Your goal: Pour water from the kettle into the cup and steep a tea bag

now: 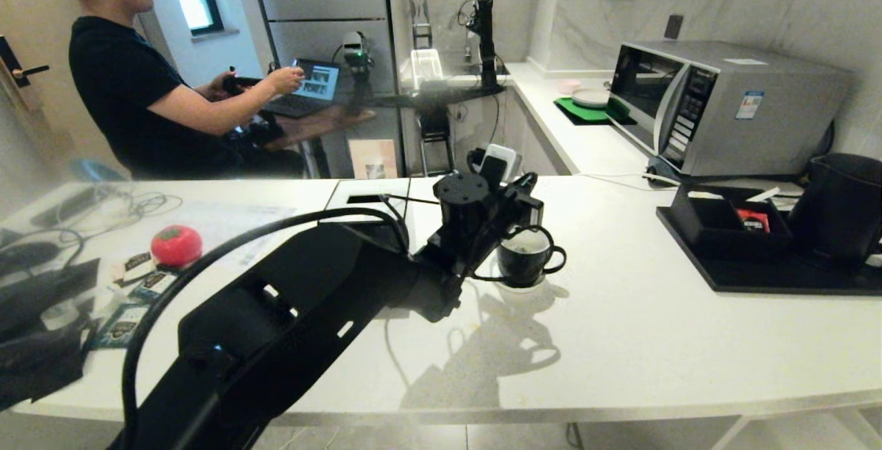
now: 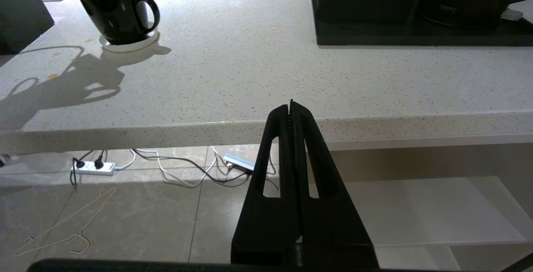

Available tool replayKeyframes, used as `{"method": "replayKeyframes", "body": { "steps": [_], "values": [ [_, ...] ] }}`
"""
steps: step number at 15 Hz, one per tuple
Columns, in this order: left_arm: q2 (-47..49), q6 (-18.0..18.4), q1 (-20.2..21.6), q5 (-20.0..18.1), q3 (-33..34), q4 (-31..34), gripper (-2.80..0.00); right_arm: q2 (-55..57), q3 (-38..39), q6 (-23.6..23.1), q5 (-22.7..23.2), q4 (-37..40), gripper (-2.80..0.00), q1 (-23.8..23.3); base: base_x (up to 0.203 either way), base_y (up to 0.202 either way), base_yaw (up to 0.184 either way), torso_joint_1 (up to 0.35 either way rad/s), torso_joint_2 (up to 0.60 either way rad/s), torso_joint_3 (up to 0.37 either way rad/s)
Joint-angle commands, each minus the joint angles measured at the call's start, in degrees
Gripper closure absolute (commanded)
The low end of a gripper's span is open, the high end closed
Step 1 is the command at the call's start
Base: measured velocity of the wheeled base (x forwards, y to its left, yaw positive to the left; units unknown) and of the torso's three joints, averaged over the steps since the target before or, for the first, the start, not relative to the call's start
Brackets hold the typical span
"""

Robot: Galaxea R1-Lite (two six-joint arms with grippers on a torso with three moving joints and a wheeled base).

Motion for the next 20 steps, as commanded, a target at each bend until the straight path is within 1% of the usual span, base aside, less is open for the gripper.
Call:
{"method": "replayKeyframes", "body": {
  "steps": [1,7,15,20],
  "values": [
    [1.1,0.1,-0.1,0.0,0.0,-0.4,0.0,0.1,0.0,0.0,0.0,0.0,0.0,0.0,0.0,0.0,0.0,0.0,0.0,0.0],
    [0.5,0.1,0.0,0.0,-0.3,-0.2,0.0,0.1,0.0,0.0,0.0,0.0,0.0,0.0,0.0,0.0,0.0,0.0,0.0,0.0],
    [-4.6,0.9,0.7,-0.7,-0.4,0.9,0.0,0.1,0.0,0.0,0.0,0.0,0.0,0.0,0.0,0.0,0.0,0.0,0.0,0.0],
    [-5.9,0.9,0.7,-0.7,-0.4,0.8,0.0,0.1,0.0,0.0,0.0,0.0,0.0,0.0,0.0,0.0,0.0,0.0,0.0,0.0]
  ]
}}
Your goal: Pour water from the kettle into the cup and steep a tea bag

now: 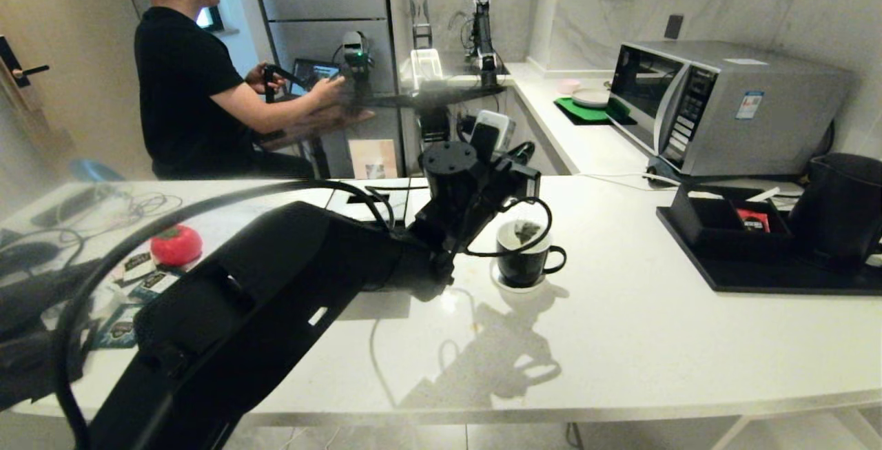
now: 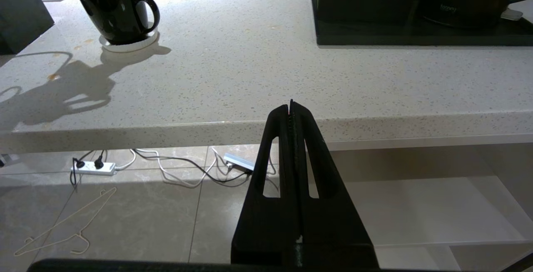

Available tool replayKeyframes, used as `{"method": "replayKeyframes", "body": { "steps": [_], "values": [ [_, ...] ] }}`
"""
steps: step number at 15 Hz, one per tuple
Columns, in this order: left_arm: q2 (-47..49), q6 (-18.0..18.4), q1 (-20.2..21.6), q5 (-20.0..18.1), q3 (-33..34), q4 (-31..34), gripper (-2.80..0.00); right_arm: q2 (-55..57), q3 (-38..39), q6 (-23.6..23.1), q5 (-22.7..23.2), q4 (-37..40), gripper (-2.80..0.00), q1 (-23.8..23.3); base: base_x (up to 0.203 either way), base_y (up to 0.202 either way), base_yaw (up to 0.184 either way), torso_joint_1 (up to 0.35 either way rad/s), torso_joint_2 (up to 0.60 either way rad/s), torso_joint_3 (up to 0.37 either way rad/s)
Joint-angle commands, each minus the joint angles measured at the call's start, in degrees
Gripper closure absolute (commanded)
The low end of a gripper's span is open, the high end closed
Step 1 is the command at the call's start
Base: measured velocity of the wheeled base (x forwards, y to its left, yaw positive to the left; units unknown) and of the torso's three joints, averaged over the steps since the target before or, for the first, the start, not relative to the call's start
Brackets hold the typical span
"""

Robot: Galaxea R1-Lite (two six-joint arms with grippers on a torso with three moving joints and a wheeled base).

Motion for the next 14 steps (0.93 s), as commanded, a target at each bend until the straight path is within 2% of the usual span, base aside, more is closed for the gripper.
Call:
{"method": "replayKeyframes", "body": {
  "steps": [1,14],
  "values": [
    [-0.8,0.0,0.0,0.0,0.0,-0.4,0.0,0.1,0.0,0.0,0.0,0.0,0.0,0.0,0.0,0.0,0.0,0.0,0.0,0.0],
    [4.5,0.0,0.0,0.1,0.5,-2.4,0.0,0.1,0.0,0.0,0.0,0.0,0.0,0.0,0.0,0.0,0.0,0.0,0.0,0.0]
  ]
}}
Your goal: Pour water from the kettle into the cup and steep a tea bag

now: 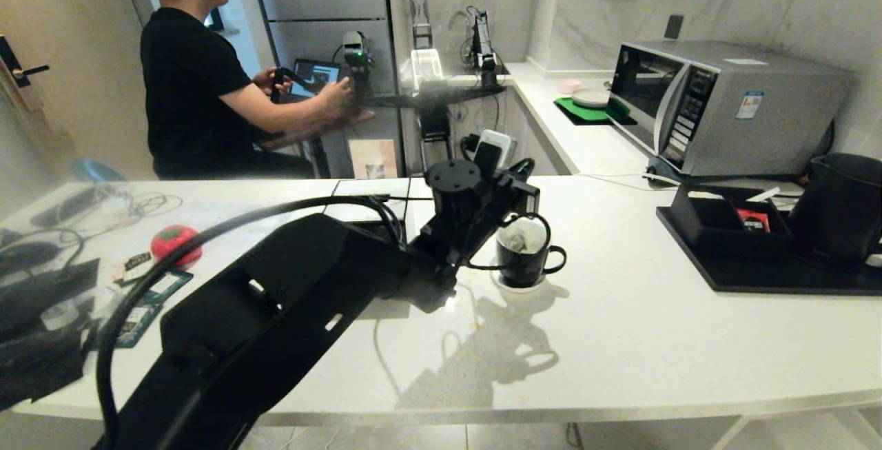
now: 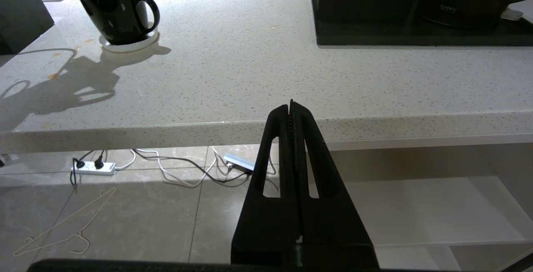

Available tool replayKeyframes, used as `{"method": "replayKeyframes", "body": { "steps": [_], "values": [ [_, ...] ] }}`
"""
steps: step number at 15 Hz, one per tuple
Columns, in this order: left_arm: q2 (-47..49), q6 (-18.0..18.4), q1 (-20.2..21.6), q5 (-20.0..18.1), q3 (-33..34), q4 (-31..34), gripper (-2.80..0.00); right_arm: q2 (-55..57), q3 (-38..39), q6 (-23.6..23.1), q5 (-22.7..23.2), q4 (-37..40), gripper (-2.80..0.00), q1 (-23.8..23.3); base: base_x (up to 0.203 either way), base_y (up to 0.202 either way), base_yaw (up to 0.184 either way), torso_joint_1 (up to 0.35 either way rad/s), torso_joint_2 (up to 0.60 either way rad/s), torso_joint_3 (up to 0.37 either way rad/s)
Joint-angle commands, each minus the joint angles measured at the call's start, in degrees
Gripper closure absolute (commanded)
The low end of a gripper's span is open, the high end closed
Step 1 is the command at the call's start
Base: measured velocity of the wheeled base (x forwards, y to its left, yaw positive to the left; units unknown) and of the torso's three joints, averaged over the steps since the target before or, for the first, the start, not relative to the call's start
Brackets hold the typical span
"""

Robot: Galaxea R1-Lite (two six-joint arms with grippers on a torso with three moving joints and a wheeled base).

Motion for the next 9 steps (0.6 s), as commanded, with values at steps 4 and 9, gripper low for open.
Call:
{"method": "replayKeyframes", "body": {
  "steps": [4,9],
  "values": [
    [3.0,0.1,-0.4,0.5,0.1,-1.1,0.0,0.1,0.0,0.0,0.0,0.0,0.0,0.0,0.0,0.0,0.0,0.0,0.0,0.0],
    [3.8,0.2,-0.4,0.7,0.8,-2.1,0.0,0.1,0.0,0.0,0.0,0.0,0.0,0.0,0.0,0.0,0.0,0.0,0.0,0.0]
  ]
}}
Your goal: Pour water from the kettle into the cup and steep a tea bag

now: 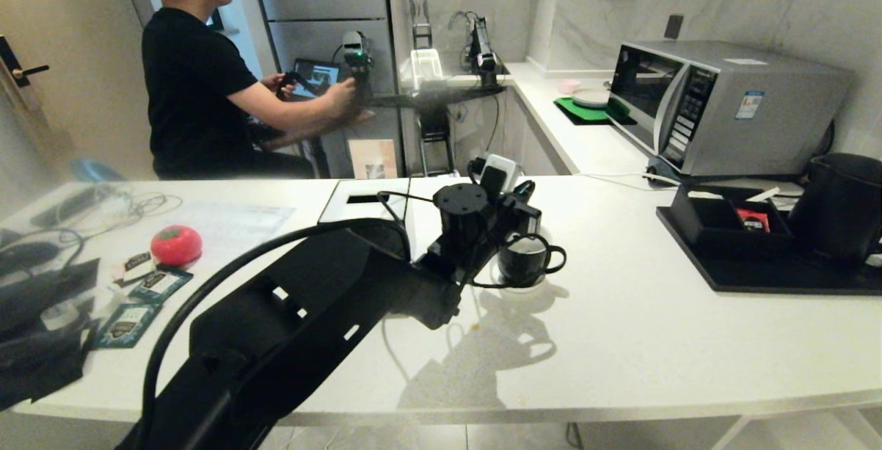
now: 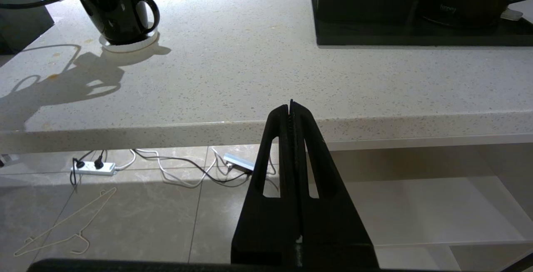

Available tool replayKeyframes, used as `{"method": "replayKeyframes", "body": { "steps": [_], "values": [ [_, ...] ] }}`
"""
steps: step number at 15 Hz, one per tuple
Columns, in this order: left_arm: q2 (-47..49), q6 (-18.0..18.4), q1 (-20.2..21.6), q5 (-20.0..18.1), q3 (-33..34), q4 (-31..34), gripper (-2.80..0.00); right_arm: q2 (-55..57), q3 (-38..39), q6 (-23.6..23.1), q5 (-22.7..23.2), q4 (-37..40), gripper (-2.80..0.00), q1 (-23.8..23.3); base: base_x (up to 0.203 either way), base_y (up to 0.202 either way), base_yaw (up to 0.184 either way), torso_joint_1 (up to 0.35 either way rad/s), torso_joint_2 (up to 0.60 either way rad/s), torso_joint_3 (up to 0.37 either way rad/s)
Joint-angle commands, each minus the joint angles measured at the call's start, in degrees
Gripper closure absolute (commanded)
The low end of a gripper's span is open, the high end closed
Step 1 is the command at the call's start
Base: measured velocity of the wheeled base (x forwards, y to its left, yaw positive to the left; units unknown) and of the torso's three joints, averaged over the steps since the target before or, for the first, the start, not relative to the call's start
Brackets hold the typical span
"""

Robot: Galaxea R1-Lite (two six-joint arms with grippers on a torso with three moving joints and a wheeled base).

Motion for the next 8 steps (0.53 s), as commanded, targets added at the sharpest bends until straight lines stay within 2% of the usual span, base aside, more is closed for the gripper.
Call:
{"method": "replayKeyframes", "body": {
  "steps": [1,5,8],
  "values": [
    [0.4,0.0,-0.1,0.1,0.0,-0.4,0.0,0.1,0.0,0.0,0.0,0.0,0.0,0.0,0.0,0.0,0.0,0.0,0.0,0.0],
    [-0.1,1.9,0.0,0.0,-0.2,-1.0,0.0,0.1,0.0,0.0,0.0,0.0,0.0,0.0,0.0,0.0,0.0,0.0,0.0,0.0],
    [-1.4,1.9,0.0,0.0,-0.4,-0.5,0.0,0.1,0.0,0.0,0.0,0.0,0.0,0.0,0.0,0.0,0.0,0.0,0.0,0.0]
  ]
}}
